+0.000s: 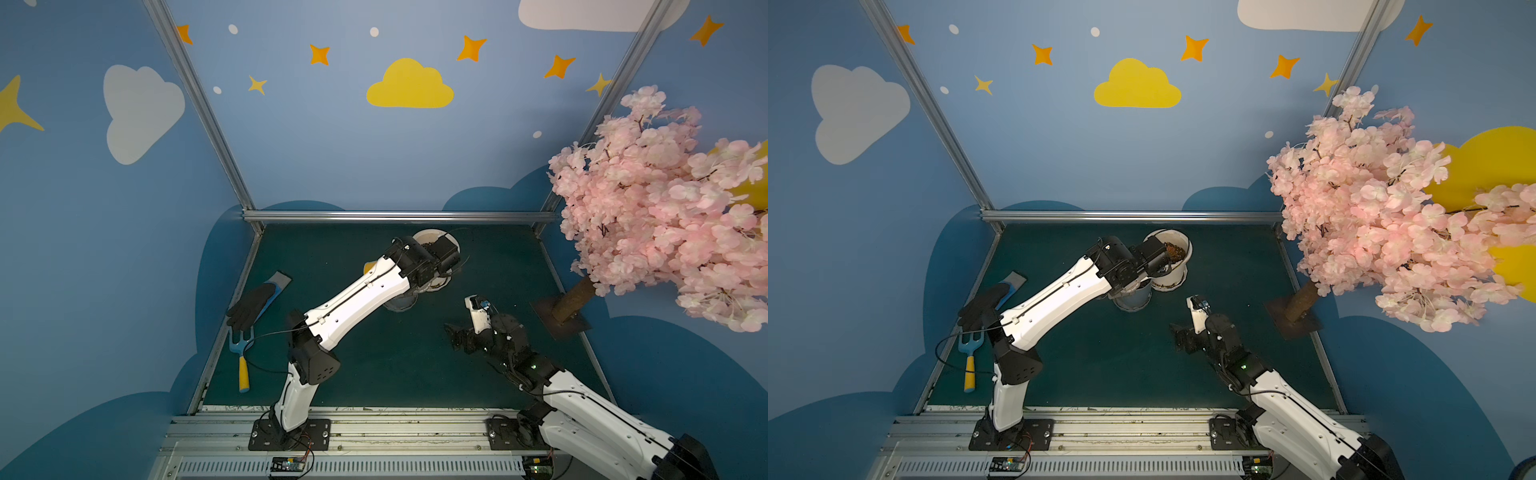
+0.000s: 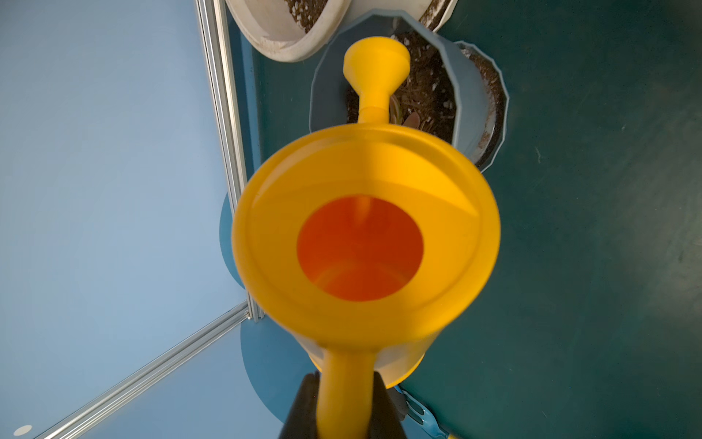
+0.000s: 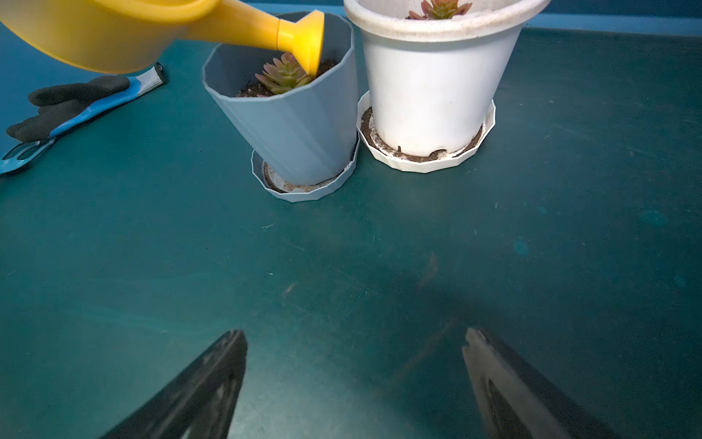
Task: Water the succulent around the soil edge
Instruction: Water the soil of the potted plant with water.
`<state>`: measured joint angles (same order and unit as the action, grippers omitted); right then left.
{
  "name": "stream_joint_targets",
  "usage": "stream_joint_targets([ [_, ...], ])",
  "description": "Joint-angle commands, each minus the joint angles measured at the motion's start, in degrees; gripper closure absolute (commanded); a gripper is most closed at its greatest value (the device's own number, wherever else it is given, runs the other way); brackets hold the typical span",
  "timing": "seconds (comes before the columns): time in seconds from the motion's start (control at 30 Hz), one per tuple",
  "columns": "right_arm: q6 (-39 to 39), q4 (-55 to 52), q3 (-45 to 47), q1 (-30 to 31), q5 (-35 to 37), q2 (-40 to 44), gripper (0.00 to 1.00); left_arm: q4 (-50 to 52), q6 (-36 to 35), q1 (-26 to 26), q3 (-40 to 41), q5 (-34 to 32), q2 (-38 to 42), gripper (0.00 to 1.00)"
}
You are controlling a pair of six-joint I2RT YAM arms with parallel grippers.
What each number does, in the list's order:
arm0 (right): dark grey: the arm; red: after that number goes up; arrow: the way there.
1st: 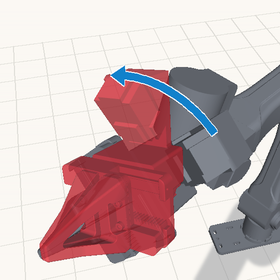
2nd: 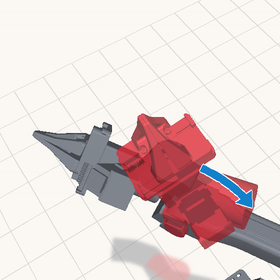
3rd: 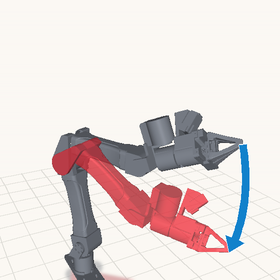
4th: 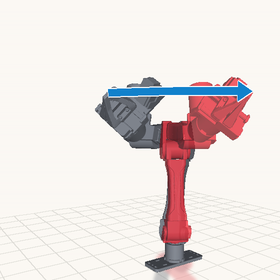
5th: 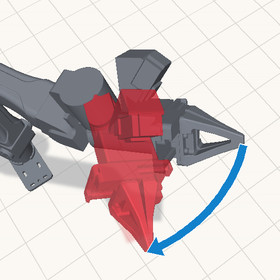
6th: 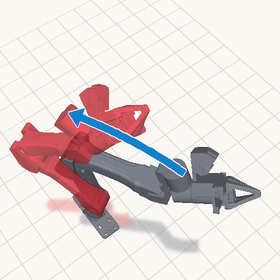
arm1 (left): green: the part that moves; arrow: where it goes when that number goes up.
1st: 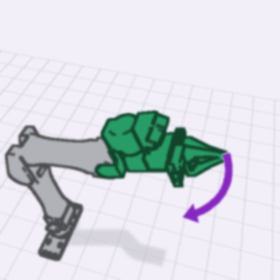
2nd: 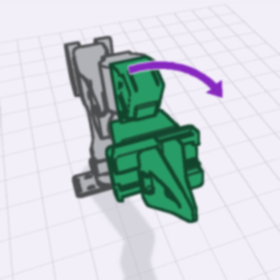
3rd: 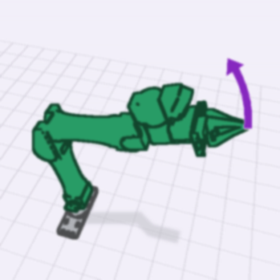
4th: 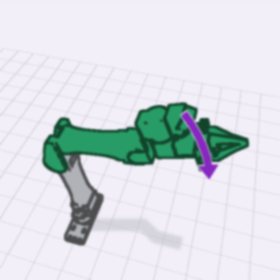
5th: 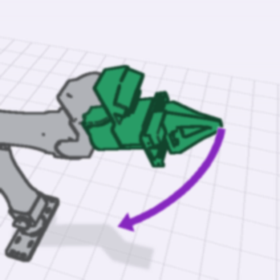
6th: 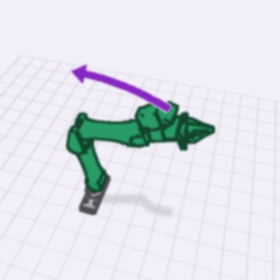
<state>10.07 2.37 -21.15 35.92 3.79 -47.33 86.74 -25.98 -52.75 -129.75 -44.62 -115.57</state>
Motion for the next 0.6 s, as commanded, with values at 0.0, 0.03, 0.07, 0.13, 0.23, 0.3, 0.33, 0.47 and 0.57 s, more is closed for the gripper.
stream_joint_targets([
  [0.0,-0.2,0.52,0.64,-0.48,0.16,-0.04,0.05,-0.56,-0.85,0.52,-1.81,-1.41,-1.06,0.97],
  [0.03,-0.2,0.54,0.59,-0.54,0.1,-0.09,0.05,-0.68,-0.99,0.6,-1.82,-1.43,-1.07,0.97],
  [0.07,-0.17,0.6,0.71,-0.58,0.08,-0.09,0.05,-0.8,-1.08,0.69,-1.9,-1.43,-1.21,0.97],
  [0.13,-0.07,0.64,0.71,-0.67,-0.07,-0.13,0.05,-0.99,-1.31,0.88,-1.91,-1.52,-1.32,0.97],
  [0.23,-0.02,0.64,0.69,-0.84,-0.19,-0.13,0.05,-1.35,-1.61,1.12,-1.91,-1.7,-1.33,0.97],
  [0.3,0.04,0.64,0.69,-0.9,-0.22,-0.14,0.05,-1.7,-1.83,1.29,-1.91,-1.87,-1.34,0.97],
  [0.33,0.02,0.69,0.73,-0.96,-0.29,-0.13,0.05,-1.85,-1.94,1.37,-1.91,-1.92,-1.35,0.97],
  [0.47,0.1,0.77,0.78,-1.19,-0.53,-0.05,0.05,-2.48,-2.51,1.68,-1.91,-1.98,-1.38,0.97],
  [0.57,0.18,0.69,0.84,-1.29,-0.63,0.04,0.05,-2.92,-2.88,1.92,-1.91,-2.0,-1.5,0.97],
])
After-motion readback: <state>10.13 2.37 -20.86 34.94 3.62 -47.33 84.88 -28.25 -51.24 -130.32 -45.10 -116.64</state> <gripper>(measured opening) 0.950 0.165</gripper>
